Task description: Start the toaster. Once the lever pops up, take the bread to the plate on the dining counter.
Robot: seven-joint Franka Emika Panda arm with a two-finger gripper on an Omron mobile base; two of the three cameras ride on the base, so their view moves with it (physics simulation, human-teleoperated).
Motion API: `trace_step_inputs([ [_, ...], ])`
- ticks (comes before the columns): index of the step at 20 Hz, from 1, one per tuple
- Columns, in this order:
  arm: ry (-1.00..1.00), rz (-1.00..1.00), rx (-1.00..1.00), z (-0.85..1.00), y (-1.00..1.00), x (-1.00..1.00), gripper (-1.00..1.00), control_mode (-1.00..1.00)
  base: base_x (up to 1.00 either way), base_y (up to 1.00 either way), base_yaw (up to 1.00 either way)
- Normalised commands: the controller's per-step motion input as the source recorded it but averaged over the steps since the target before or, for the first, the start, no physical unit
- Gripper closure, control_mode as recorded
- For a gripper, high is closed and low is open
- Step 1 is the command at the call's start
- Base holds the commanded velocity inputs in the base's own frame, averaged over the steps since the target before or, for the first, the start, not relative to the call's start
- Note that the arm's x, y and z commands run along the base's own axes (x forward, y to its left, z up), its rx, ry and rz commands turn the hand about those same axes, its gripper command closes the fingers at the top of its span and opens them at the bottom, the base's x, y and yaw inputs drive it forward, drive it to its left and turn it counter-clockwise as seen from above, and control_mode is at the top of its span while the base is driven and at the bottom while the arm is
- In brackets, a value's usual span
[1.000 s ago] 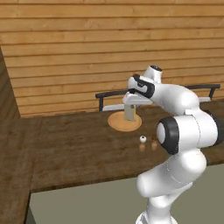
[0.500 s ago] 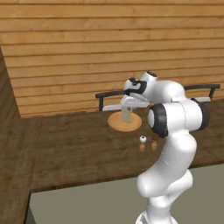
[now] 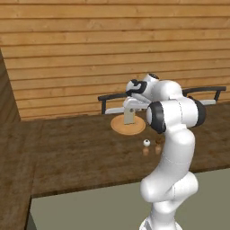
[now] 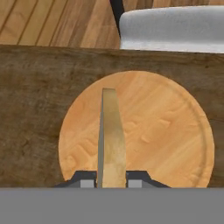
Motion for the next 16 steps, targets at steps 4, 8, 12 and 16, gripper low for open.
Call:
trace_step_inputs([
  [4, 0.00, 0.03, 0.00, -0.29, 0.00, 0.16, 1.00, -1.00, 0.00, 0.00, 0.00],
  [8, 0.00, 0.01, 0.00, -0.08, 0.00, 0.01, -1.00, -1.00, 0.00, 0.00, 0.00],
  [12, 0.00, 0.00, 0.00, 0.00, 0.00, 0.00, -1.00, -1.00, 0.00, 0.00, 0.00],
  [16, -0.01, 0.00, 0.00, 0.00, -0.09, -0.05, -1.00, -1.00, 0.00, 0.00, 0.00],
])
